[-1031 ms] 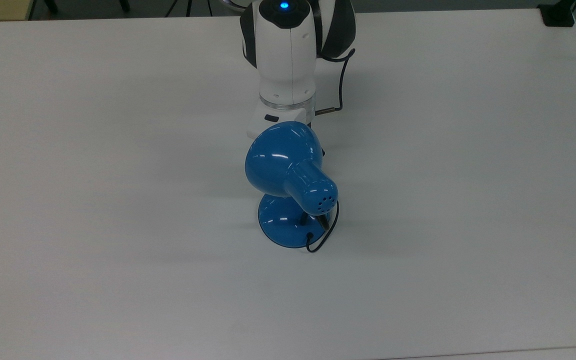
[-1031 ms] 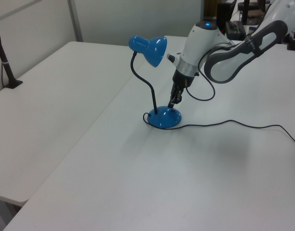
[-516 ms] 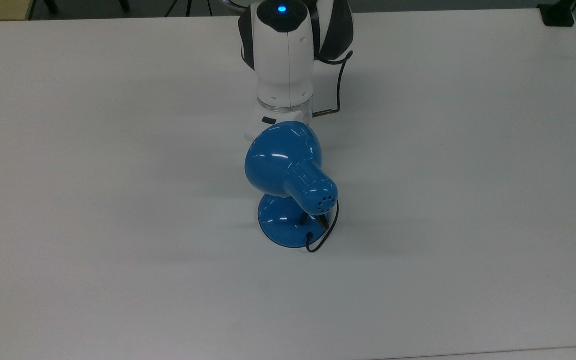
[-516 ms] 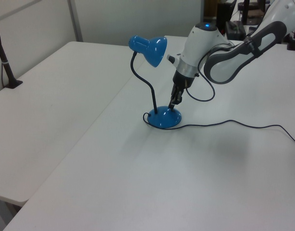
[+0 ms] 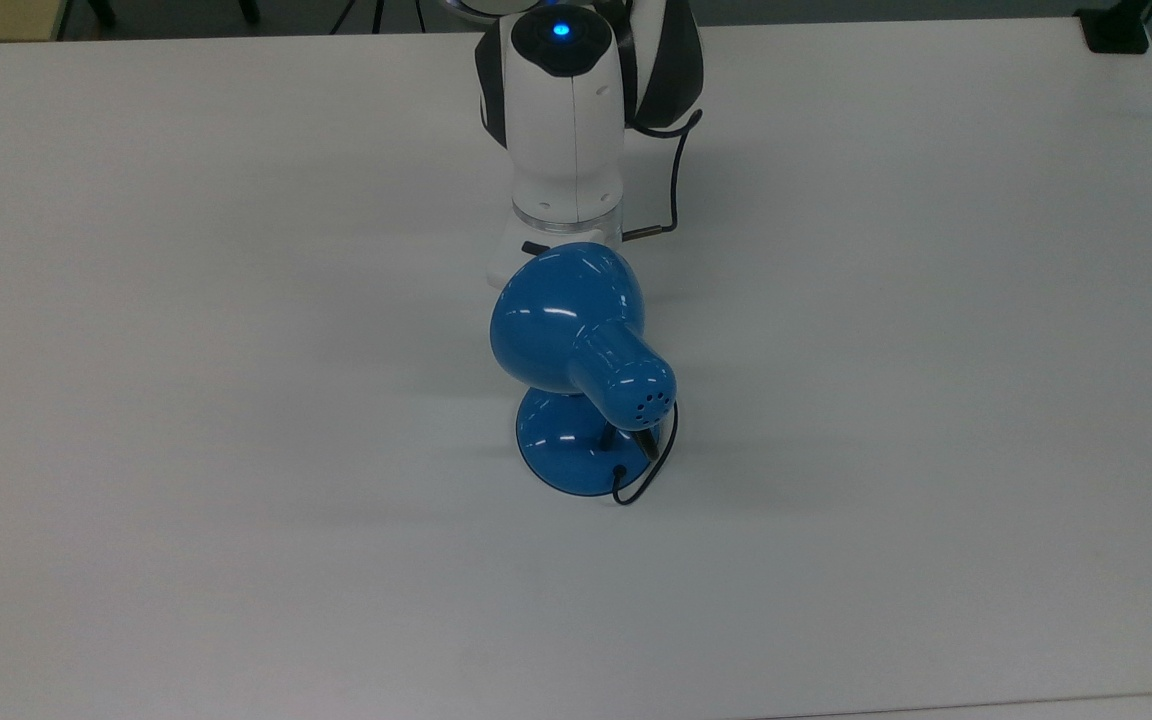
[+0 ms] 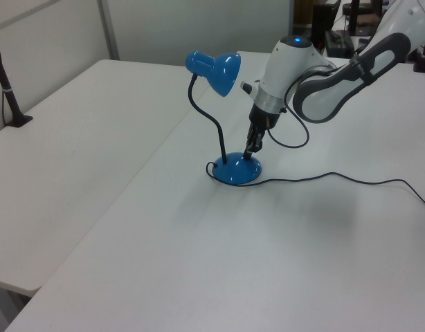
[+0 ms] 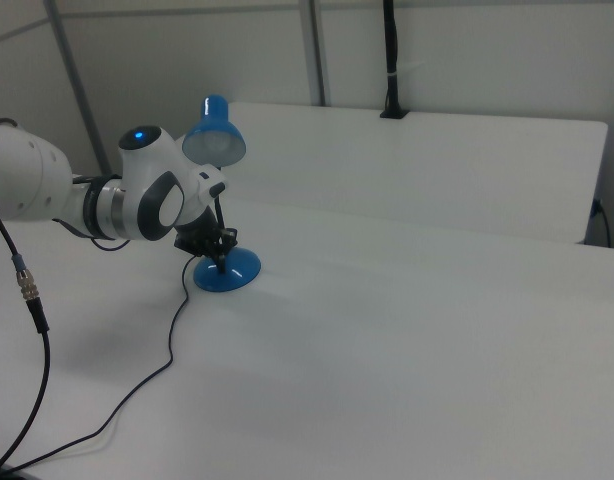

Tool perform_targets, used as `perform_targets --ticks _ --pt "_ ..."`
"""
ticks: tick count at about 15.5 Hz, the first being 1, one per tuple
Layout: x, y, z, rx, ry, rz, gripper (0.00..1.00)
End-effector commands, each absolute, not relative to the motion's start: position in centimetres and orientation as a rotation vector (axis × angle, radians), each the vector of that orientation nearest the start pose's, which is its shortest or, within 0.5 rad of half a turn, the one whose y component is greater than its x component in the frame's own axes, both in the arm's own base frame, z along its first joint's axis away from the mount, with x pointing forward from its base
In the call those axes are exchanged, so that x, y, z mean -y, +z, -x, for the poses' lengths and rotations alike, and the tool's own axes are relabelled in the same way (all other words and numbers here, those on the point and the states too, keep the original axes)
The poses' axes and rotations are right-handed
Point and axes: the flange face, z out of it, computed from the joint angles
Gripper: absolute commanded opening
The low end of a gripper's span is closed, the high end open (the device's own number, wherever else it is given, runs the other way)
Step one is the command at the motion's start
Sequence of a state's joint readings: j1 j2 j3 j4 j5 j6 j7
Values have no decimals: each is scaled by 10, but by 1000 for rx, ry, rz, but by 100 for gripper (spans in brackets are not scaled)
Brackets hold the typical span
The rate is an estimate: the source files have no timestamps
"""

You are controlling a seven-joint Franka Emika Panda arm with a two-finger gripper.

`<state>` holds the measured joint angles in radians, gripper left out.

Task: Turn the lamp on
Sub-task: 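Lower the gripper onto the switch on the lamp base, then press down on the base switch with the gripper fingertips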

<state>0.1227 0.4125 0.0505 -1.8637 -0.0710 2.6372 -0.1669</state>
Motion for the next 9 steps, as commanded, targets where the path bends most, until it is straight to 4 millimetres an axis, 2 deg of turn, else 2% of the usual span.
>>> perform_targets --ticks 1,5,8,9 --pt "-114 317 -660 608 -568 3052 0" --pt "-112 312 -665 605 -564 3053 0" --pt "-110 339 -660 582 -580 3055 0" --pt "-108 344 -653 560 -510 3073 0"
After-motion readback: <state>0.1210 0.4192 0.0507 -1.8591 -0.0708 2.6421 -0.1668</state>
